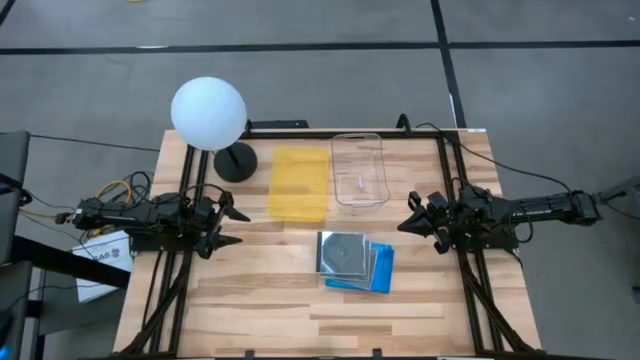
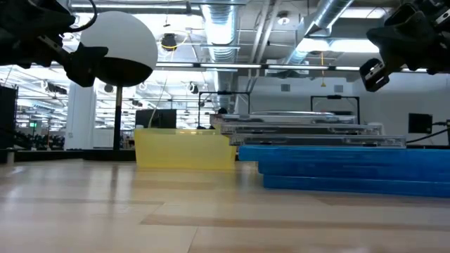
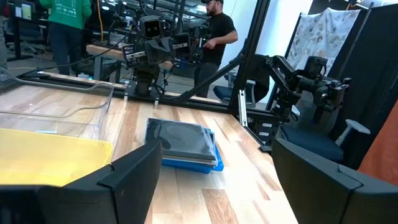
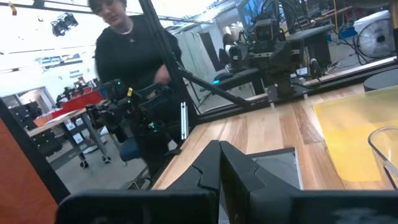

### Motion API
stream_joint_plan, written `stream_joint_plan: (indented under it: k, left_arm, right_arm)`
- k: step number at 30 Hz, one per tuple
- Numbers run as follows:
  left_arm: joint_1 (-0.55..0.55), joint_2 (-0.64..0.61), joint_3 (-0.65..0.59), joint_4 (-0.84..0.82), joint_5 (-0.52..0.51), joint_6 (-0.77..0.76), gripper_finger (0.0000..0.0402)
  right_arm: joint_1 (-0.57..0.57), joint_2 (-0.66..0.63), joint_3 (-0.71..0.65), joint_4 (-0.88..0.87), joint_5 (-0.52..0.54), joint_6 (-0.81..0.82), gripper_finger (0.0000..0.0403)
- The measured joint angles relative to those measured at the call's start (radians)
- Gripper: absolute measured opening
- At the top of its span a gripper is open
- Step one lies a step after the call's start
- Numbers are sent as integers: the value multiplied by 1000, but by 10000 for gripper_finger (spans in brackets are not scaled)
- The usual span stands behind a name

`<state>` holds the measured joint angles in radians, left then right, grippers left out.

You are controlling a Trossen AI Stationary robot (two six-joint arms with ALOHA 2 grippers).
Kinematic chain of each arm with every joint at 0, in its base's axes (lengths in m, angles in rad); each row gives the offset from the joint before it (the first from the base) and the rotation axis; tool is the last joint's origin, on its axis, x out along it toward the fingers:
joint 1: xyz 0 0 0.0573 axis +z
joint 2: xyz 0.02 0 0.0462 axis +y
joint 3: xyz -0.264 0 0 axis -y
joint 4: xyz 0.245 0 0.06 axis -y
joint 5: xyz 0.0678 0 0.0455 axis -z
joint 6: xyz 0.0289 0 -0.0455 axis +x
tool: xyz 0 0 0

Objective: Pick & place jewel cases by type

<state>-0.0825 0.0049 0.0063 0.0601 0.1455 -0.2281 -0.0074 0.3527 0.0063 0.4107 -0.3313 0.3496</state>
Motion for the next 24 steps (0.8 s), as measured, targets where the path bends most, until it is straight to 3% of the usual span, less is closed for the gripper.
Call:
stream_joint_plan:
  k: [18,20,24]
  left_arm:
    - [0,0,0,0,0,-6,298]
    - [0,0,0,0,5,-63,298]
    - [0,0,0,1,-4,-317,298]
  right_arm:
    - [0,0,0,0,0,0,0]
    - [0,0,0,0,0,0,0]
    - [0,0,0,0,0,0,0]
